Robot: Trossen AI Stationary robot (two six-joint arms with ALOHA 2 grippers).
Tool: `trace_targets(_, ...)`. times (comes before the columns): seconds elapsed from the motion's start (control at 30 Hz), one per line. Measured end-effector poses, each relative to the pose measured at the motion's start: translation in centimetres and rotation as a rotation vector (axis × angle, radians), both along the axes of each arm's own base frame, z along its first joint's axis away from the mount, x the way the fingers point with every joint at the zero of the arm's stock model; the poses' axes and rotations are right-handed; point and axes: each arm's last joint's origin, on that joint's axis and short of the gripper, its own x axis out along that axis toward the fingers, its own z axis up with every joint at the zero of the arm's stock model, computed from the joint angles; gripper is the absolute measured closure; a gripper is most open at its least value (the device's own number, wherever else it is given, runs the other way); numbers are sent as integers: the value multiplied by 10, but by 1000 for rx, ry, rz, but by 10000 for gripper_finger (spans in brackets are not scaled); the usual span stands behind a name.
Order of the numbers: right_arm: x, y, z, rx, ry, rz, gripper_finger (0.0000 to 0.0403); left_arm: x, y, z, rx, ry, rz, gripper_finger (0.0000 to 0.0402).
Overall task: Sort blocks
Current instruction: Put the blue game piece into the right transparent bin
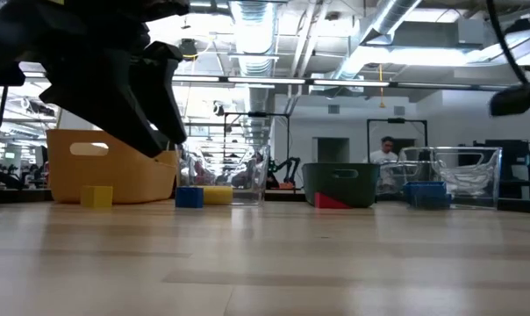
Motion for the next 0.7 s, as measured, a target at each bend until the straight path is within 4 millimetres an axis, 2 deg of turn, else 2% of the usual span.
trace_targets(0.27, 6, 4, -29, -50, 144, 165, 149, 0, 0, 0, -2, 0, 2, 171)
trace_targets(0.47, 12, 6, -41, -14, 128, 206, 158, 0, 0, 0, -3, 0, 5, 171)
trace_targets(0.57, 16, 4, -42, -9, 116, 185, 179, 0, 0, 0, -3, 0, 6, 171)
trace_targets(0.7, 20, -2, -42, -9, 108, 147, 235, 0, 0, 0, -2, 2, 4, 171)
